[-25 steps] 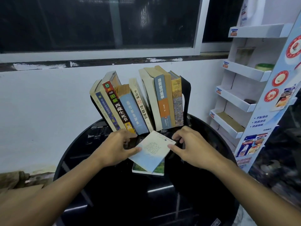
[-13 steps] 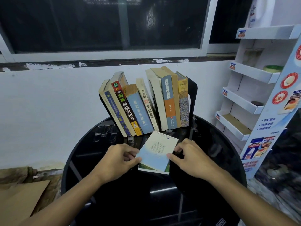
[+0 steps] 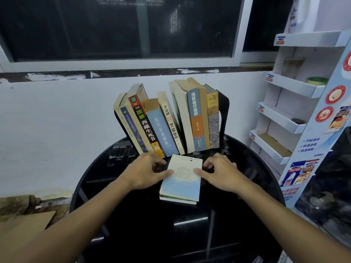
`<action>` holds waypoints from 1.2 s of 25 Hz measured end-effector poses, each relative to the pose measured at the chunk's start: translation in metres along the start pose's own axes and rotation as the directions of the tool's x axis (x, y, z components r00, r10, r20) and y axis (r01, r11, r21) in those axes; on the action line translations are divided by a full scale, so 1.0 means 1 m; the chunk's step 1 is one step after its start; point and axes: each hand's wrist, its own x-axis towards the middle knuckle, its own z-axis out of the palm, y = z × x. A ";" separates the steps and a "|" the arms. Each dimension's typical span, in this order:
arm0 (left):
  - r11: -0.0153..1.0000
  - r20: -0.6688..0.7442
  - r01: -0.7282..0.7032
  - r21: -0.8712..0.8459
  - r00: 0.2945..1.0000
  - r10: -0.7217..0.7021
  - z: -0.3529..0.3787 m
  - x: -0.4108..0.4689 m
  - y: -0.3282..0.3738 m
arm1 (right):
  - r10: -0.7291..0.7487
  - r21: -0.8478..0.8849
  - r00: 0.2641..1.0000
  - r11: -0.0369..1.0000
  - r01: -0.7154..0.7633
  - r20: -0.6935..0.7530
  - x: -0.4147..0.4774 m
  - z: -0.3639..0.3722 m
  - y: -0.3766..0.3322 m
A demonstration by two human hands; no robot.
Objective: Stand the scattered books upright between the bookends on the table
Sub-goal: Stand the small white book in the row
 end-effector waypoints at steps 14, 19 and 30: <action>0.996 0.079 -0.078 -0.048 0.994 0.081 0.002 0.026 0.004 | 0.007 0.110 0.999 0.994 -0.002 -0.045 0.007 -0.003 -0.015; 0.964 -0.052 -0.011 -0.264 0.999 -0.003 -0.005 0.020 0.012 | -0.033 0.223 0.987 0.972 0.067 -0.155 0.001 -0.018 -0.029; 0.939 -0.293 -0.076 -0.336 0.956 -0.028 -0.036 0.016 0.029 | -0.033 0.547 0.933 0.803 0.238 -0.357 -0.003 -0.052 -0.063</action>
